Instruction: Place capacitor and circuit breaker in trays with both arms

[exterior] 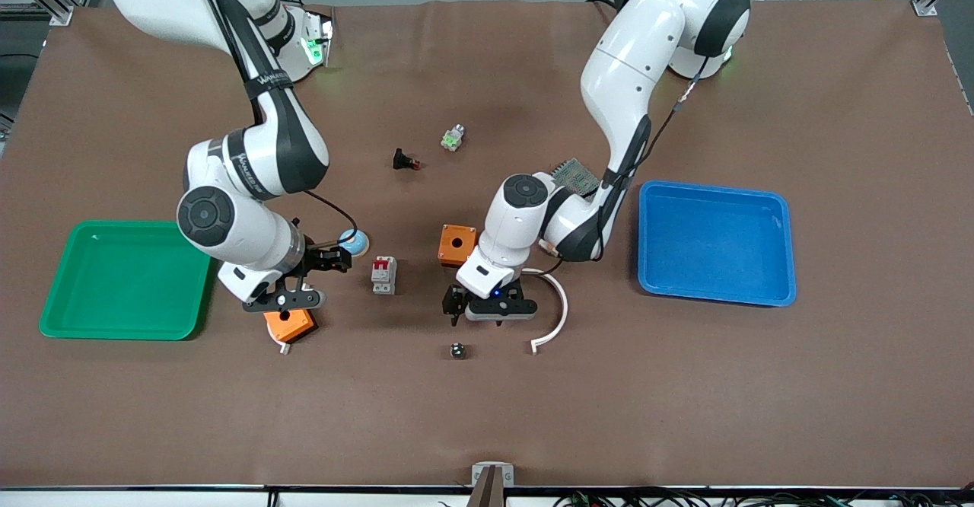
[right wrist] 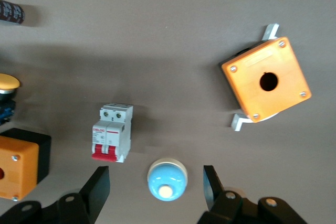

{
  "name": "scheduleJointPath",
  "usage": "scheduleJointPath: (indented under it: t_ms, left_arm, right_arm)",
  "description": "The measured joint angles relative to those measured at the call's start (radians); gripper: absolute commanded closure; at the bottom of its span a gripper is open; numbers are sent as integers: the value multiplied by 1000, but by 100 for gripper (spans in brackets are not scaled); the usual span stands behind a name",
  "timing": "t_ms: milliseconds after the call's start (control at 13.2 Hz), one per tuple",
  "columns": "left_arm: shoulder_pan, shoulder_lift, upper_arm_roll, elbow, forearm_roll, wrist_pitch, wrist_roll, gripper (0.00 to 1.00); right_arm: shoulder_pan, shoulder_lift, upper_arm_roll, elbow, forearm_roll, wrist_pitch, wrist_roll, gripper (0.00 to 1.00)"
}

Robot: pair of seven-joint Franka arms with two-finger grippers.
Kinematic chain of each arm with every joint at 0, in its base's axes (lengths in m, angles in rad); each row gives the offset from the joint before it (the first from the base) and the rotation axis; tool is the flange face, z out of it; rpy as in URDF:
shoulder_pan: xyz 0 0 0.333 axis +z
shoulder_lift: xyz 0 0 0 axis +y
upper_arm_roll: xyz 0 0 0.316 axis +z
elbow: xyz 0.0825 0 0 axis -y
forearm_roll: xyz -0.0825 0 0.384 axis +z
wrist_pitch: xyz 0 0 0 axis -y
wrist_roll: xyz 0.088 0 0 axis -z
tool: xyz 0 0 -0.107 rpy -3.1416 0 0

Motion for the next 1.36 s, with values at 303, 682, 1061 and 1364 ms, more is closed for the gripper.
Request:
scheduleJointPath:
  t_ms: [303,682,1061,1364]
  left_arm:
    - [-54,79,90,43,0,76,-18,0]
    - [-84,137,132,104,0,111,-29,0]
    - [-107,181,196,173,0,115,-86,1]
    - [-108,197,203,198,0,128,-92,6]
  right_arm:
    - [-2,16,-3,0,19,23,1,21]
    - [-4,24,-4,0,20,37,3,21]
    - [-4,24,-5,0,20,49,19,22]
    - [-4,28,-6,0,20,53,20,23]
